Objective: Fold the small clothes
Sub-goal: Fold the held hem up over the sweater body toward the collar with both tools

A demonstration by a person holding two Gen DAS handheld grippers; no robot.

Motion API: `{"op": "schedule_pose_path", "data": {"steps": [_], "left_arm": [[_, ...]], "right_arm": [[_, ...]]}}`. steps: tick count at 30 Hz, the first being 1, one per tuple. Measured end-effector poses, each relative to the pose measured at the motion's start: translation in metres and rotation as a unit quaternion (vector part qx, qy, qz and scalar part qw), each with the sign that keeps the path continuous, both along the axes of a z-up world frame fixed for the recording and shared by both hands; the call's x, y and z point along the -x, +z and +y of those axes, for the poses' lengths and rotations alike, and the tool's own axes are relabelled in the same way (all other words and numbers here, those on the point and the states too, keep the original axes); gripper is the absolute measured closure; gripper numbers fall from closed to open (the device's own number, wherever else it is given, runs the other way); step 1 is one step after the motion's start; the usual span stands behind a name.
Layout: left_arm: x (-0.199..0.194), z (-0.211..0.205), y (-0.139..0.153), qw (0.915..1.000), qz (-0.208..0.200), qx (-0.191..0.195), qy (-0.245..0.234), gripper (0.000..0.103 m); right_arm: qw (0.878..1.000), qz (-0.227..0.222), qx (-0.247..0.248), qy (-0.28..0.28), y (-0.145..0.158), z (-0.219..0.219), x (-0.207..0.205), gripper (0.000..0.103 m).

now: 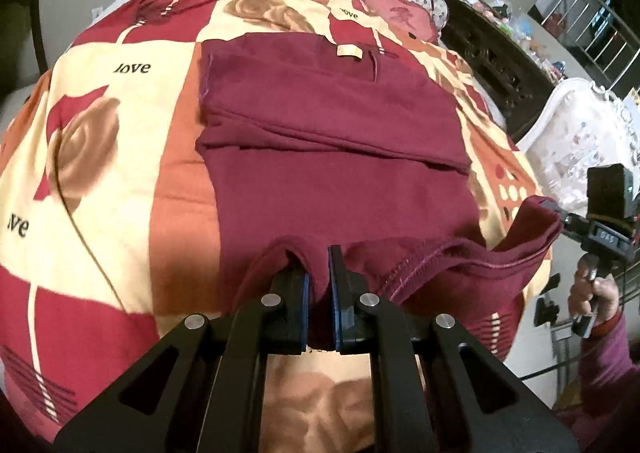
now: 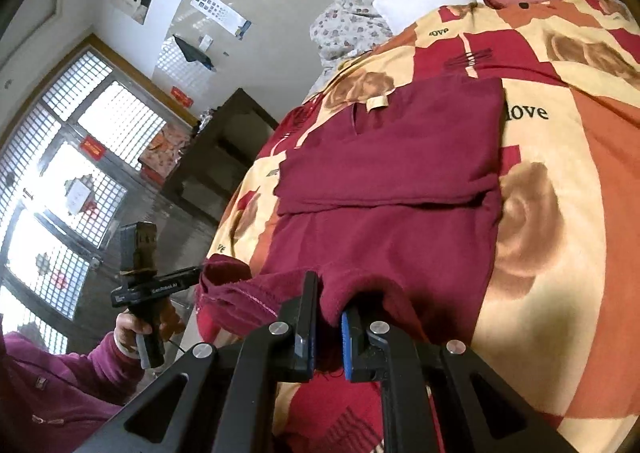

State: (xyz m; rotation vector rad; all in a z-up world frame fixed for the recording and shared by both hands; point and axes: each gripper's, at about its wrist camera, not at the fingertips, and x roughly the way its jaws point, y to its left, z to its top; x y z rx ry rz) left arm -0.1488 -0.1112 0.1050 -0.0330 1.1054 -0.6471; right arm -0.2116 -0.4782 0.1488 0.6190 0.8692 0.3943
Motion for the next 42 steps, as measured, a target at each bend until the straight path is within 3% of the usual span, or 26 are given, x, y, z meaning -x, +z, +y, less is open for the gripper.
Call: {"op": "schedule_pose_path", "data": {"steps": [16, 23, 35, 42], "left_arm": [[-0.017, -0.009, -0.002, 0.9999, -0.011, -0.007, 0.004, 0.096], [-0.036, -0.014, 0.006, 0.9995, -0.028, 0.004, 0.015, 0.096], [-0.11, -0.03, 0.016, 0.9967, -0.057, 0.028, 0.05, 0.096], [-0.16, -0.043, 0.017, 0.9951, -0.057, 0.037, 0.072, 0.096]], "right_arm": [[1.0, 0.017, -0.001, -0.016, -0.01, -0.013, -0.012, 0.095], [0.999, 0.004, 0.001, -0.036, -0.008, -0.021, -0.026, 0.095], [0.997, -0.027, 0.024, -0.062, 0.007, -0.046, -0.088, 0.095], [0.997, -0.016, 0.029, -0.073, -0.003, -0.062, -0.14, 0.095]]}}
